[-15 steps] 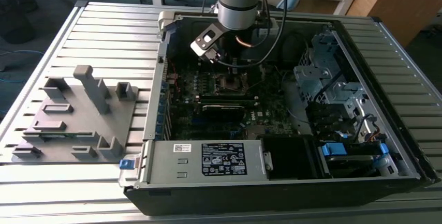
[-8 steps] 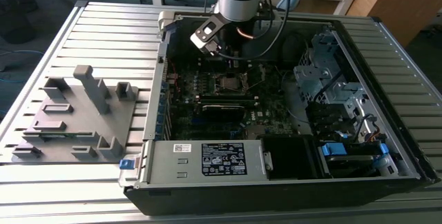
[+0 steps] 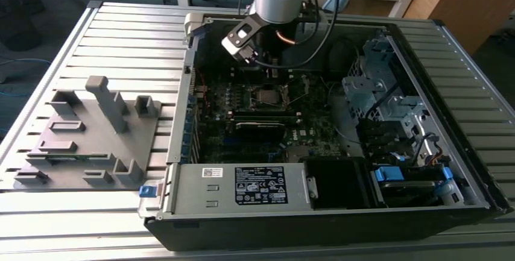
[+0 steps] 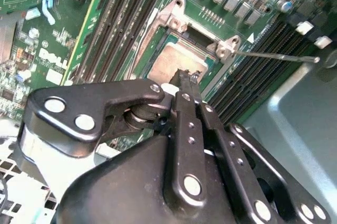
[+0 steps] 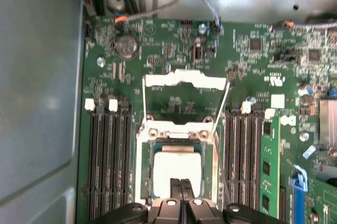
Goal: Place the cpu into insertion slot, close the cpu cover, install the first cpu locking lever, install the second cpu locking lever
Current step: 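Place the cpu into insertion slot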
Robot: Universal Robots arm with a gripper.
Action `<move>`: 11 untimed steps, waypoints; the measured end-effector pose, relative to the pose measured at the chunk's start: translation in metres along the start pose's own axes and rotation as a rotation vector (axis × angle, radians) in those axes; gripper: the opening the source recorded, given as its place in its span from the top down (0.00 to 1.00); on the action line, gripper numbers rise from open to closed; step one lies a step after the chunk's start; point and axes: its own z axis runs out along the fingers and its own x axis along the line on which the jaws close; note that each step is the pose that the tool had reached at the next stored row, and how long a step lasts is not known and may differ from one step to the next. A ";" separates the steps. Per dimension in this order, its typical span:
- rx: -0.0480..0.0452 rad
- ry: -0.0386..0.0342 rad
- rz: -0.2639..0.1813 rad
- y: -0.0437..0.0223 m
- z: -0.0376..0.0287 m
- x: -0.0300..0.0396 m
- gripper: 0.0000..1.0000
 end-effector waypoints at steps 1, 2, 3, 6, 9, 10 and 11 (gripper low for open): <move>0.0059 -0.0002 0.000 0.0000 0.0000 0.0000 0.89; 0.0082 -0.0003 0.000 0.0000 -0.0001 0.0000 0.89; 0.0083 -0.0003 0.000 0.0000 -0.0001 0.0000 0.89; 0.0083 0.0000 0.000 0.0002 0.0001 0.0000 0.89; 0.0083 0.0001 0.000 0.0025 0.0003 0.0000 0.89; 0.0084 0.0000 0.000 0.0037 0.0003 0.0001 0.89; 0.0085 -0.0001 0.000 0.0050 0.0003 0.0001 0.89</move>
